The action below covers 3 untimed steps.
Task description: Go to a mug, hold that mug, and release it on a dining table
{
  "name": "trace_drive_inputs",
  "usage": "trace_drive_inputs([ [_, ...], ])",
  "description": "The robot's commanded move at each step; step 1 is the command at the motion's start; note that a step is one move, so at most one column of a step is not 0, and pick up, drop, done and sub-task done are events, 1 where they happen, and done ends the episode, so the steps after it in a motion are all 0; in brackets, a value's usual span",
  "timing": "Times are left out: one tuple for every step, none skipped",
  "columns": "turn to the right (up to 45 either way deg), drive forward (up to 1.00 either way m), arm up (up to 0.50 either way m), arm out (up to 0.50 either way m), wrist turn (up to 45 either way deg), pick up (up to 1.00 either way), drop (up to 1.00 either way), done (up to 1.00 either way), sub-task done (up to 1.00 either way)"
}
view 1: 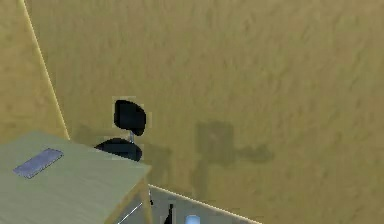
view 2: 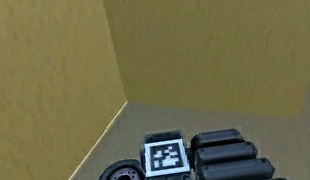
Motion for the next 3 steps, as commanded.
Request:
trace_drive_inputs([
  [-45.0,0.00,0.00,0.00,0.0,0.00,0.00,0.00,0.00],
  [-21.0,0.00,0.00,0.00,0.0,0.00,0.00,0.00,0.00],
  [45.0,0.00,0.00,0.00,0.0,0.00,0.00,0.00,0.00],
])
